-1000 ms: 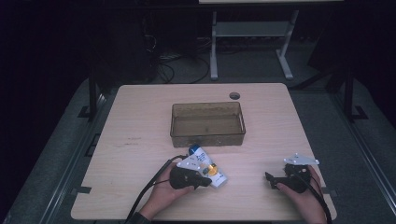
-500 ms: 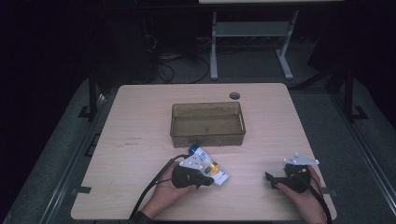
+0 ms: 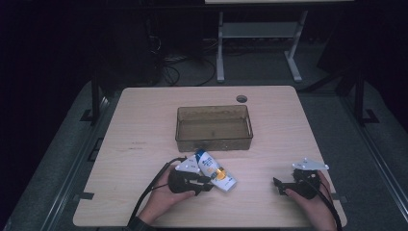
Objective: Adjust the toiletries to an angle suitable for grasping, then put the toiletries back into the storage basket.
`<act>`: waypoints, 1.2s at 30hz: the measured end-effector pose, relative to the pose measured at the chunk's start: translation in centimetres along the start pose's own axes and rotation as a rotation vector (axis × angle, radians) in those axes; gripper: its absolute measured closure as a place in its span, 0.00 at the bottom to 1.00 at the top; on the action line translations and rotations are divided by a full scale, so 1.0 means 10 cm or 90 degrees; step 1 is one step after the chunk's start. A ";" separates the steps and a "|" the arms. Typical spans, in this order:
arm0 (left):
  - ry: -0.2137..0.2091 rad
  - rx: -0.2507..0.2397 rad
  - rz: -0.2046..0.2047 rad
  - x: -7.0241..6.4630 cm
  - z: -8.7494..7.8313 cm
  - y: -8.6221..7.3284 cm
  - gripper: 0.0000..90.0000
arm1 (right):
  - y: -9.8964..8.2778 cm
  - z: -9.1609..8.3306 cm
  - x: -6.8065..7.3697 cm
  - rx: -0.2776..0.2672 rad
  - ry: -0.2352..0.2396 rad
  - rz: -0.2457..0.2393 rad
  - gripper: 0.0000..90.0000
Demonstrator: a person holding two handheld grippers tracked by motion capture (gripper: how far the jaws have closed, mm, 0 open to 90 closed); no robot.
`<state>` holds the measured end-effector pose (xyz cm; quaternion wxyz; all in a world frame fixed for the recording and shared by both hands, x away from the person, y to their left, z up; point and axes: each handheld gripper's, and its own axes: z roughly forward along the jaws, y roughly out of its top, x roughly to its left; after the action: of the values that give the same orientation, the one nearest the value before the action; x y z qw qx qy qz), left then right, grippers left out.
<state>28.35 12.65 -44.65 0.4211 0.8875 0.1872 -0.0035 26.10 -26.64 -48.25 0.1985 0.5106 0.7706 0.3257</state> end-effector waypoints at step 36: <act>0.255 -0.010 -0.123 0.41 -1.06 -0.76 0.27 | 0.02 -0.04 0.00 0.009 0.000 0.001 0.18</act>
<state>28.00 26.31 -44.20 0.3804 0.8450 0.3512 0.1338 25.96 -26.68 -47.78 0.1950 0.5125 0.7724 0.3204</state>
